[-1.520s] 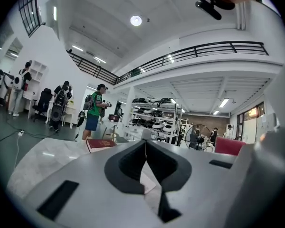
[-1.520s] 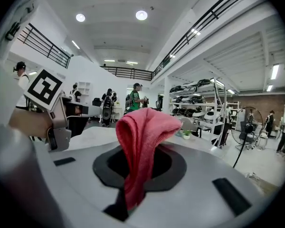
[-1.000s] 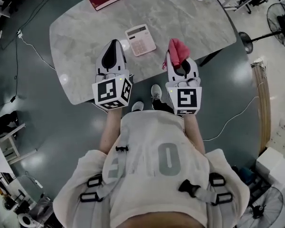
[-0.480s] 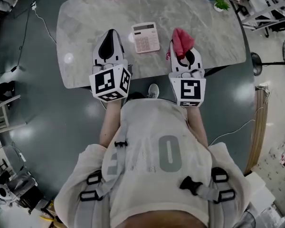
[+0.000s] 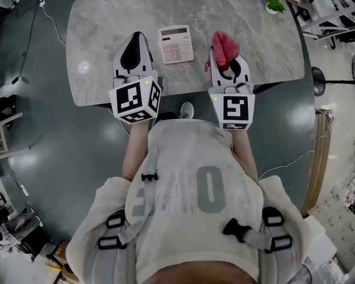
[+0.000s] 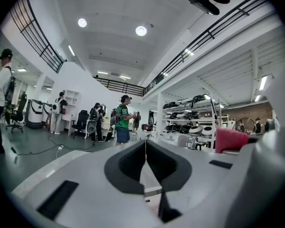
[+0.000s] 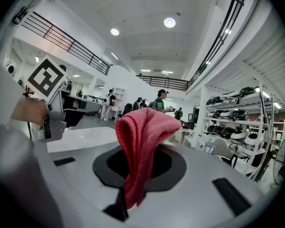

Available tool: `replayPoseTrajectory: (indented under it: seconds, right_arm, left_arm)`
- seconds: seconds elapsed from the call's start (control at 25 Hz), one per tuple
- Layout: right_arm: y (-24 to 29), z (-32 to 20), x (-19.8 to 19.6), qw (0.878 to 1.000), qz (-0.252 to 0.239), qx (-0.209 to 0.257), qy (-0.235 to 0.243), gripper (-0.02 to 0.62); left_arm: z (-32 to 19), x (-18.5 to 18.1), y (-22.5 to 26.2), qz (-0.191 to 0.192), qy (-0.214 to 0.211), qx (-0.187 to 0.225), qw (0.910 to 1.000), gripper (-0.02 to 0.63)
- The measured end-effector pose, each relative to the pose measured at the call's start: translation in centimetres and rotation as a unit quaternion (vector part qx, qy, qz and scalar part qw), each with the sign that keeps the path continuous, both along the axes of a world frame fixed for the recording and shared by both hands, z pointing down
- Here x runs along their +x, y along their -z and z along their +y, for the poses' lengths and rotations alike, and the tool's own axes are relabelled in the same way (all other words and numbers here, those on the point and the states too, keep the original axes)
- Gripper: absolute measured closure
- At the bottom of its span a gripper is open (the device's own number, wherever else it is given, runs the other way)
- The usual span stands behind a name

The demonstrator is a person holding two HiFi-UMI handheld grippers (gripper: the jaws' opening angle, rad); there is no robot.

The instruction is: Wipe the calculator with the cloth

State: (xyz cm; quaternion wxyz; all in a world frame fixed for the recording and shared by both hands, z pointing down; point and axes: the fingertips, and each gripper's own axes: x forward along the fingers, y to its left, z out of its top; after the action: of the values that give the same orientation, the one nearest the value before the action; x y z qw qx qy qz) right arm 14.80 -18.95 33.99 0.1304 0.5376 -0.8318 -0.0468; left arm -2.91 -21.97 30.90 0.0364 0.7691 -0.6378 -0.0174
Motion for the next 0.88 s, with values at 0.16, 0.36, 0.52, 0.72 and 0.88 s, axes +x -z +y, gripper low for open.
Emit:
replayPoseTrajectory:
  seconds: [0.16, 0.36, 0.52, 0.72, 0.88]
  right_arm:
    - [-0.3, -0.1, 1.1, 1.0, -0.011, -0.004, -0.014, 0.538]
    - [-0.5, 0.0, 0.7, 1.0, -0.014, -0.002, -0.009, 0.538]
    - [-0.6, 0.1, -0.5, 1.0, -0.003, 0.0, 0.009, 0.538]
    - [-0.5, -0.8, -0.9, 1.0, 0.012, 0.012, 0.016, 0.538]
    - [0.6, -1.6, -0.8, 1.0, 0.008, 0.019, 0.011, 0.538]
  left_arm:
    - [0.8, 0.1, 0.0, -0.011, 0.002, 0.0, 0.9999, 0.584]
    - [2.0, -0.9, 0.5, -0.011, 0.013, 0.004, 0.9998, 0.583]
    - [2.5, -2.6, -0.2, 0.005, 0.032, 0.0, 0.9995, 0.584]
    - [1.1, -3.6, -0.1, 0.02, 0.046, 0.008, 0.9987, 0.583]
    - [0.6, -3.4, 1.5, 0.012, 0.044, 0.021, 0.9987, 0.583]
